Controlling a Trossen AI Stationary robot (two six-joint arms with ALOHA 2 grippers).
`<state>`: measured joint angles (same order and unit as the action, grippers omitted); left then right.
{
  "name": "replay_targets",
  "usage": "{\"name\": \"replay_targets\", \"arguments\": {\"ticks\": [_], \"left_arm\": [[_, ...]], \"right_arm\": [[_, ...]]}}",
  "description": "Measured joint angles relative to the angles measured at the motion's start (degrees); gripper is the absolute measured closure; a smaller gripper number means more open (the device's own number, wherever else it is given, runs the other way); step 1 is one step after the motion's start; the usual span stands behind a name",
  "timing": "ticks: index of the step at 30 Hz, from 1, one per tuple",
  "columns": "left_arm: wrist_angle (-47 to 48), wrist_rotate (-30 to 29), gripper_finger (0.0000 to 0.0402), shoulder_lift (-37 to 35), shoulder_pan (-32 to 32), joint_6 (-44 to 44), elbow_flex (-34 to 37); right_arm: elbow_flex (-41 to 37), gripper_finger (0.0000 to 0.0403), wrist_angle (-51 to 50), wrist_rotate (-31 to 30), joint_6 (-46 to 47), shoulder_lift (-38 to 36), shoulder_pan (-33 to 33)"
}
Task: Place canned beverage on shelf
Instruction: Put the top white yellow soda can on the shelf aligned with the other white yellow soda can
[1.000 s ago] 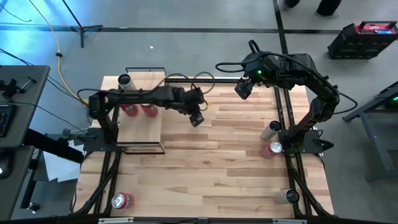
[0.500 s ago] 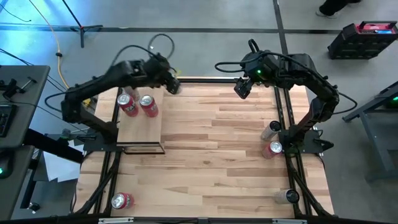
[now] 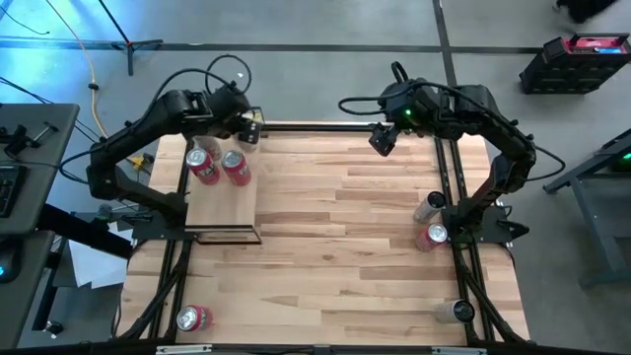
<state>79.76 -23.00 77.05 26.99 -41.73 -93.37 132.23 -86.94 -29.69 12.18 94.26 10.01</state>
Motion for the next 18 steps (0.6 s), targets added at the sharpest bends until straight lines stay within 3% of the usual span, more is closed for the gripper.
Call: {"name": "replay_targets", "arguments": {"ticks": [11,18], "left_arm": [[1.33,0.05,0.0158,0.46,-0.32,-4.19,0.01],[5.10,0.83,0.0158,1.58,0.21,-5.74,0.01]], "right_arm": [[-0.01,0.0086,2.25,1.91,-6.63,2.25,3.36],[-0.01,0.0086,2.27,7.39,-8.75,4.56,4.99]]}}
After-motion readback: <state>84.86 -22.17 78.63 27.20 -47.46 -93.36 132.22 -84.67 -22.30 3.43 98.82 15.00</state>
